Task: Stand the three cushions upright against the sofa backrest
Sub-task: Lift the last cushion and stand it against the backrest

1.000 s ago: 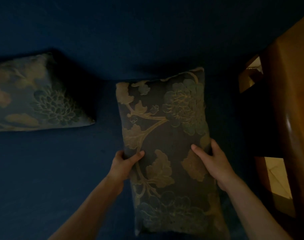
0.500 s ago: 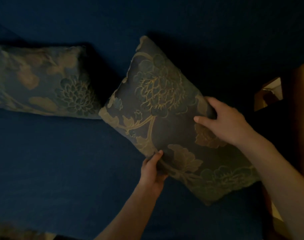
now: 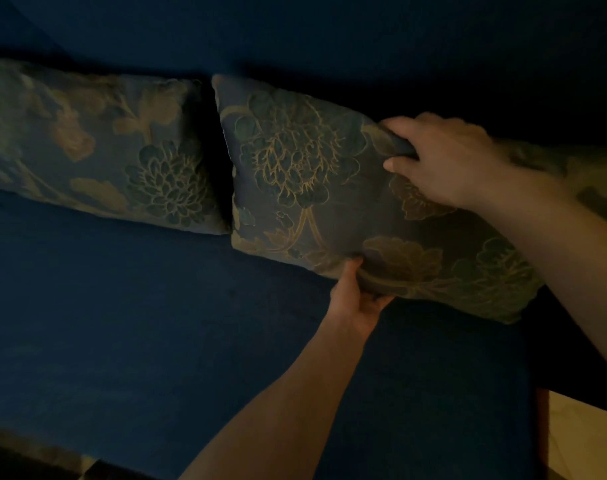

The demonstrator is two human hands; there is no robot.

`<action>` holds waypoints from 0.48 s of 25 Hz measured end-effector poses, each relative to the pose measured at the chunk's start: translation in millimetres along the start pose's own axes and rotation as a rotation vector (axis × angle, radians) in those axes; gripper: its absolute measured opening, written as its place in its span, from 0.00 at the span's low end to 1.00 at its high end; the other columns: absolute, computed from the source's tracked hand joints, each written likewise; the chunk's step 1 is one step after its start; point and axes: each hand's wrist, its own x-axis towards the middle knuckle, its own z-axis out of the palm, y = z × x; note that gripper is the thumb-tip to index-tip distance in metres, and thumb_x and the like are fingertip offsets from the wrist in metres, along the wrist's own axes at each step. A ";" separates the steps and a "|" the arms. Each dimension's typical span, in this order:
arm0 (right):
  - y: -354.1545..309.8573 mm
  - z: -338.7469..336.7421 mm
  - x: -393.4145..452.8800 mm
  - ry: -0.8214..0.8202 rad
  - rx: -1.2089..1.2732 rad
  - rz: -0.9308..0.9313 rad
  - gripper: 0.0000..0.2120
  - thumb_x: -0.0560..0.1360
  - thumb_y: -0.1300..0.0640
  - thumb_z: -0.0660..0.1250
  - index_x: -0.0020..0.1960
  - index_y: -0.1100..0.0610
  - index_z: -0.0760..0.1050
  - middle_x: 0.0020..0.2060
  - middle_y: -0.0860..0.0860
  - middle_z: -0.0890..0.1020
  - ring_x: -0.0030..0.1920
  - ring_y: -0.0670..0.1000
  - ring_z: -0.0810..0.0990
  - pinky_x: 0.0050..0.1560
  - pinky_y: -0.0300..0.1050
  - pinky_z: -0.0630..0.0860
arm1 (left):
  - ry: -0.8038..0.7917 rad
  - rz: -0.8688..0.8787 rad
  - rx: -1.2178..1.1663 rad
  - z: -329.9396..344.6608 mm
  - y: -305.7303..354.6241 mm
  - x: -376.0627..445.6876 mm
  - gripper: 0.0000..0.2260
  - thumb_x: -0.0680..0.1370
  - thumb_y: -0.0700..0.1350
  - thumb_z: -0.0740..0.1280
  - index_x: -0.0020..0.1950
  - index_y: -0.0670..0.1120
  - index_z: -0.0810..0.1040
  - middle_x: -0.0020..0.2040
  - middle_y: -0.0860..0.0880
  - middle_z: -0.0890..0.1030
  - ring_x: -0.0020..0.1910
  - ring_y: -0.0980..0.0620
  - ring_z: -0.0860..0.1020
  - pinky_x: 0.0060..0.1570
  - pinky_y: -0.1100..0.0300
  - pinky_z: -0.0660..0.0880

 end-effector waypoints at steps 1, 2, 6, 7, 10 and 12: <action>-0.2 1.2 3.9 0.000 -0.019 -0.003 0.22 0.79 0.46 0.61 0.72 0.43 0.64 0.63 0.57 0.74 0.61 0.64 0.73 0.58 0.62 0.70 | 0.005 -0.007 -0.005 3.0 0.6 3.8 0.26 0.75 0.47 0.70 0.72 0.46 0.69 0.66 0.39 0.76 0.61 0.37 0.77 0.52 0.39 0.79; -0.4 2.9 8.2 -0.003 -0.035 -0.009 0.22 0.79 0.46 0.61 0.72 0.44 0.64 0.63 0.57 0.74 0.60 0.64 0.74 0.58 0.62 0.70 | 0.012 -0.009 -0.018 5.8 1.5 8.3 0.27 0.74 0.47 0.71 0.72 0.47 0.69 0.67 0.39 0.76 0.61 0.37 0.77 0.51 0.39 0.79; -3.4 8.7 25.7 0.003 -0.025 -0.041 0.21 0.79 0.48 0.61 0.72 0.44 0.65 0.63 0.57 0.75 0.60 0.63 0.74 0.58 0.61 0.71 | 0.047 -0.008 -0.070 15.6 6.3 25.4 0.27 0.74 0.48 0.72 0.71 0.47 0.68 0.67 0.39 0.75 0.62 0.36 0.77 0.48 0.40 0.80; -3.9 9.4 30.5 0.004 -0.020 -0.046 0.21 0.80 0.48 0.60 0.72 0.45 0.65 0.63 0.58 0.74 0.60 0.63 0.74 0.58 0.61 0.71 | 0.050 -0.001 -0.075 17.6 8.2 30.6 0.28 0.74 0.48 0.72 0.71 0.47 0.69 0.67 0.39 0.75 0.61 0.37 0.77 0.48 0.40 0.80; -7.0 13.4 39.9 0.004 -0.019 -0.052 0.20 0.80 0.50 0.60 0.71 0.46 0.66 0.62 0.58 0.74 0.60 0.63 0.74 0.57 0.59 0.71 | 0.044 0.011 -0.094 19.1 14.4 44.4 0.29 0.73 0.49 0.72 0.72 0.47 0.69 0.67 0.39 0.76 0.62 0.37 0.77 0.47 0.41 0.81; -8.0 18.8 44.7 0.009 -0.015 -0.064 0.20 0.80 0.50 0.60 0.72 0.46 0.66 0.63 0.58 0.74 0.60 0.63 0.74 0.57 0.58 0.71 | 0.034 0.013 -0.103 17.0 17.9 53.0 0.27 0.74 0.49 0.71 0.72 0.47 0.69 0.67 0.40 0.76 0.62 0.38 0.77 0.48 0.41 0.81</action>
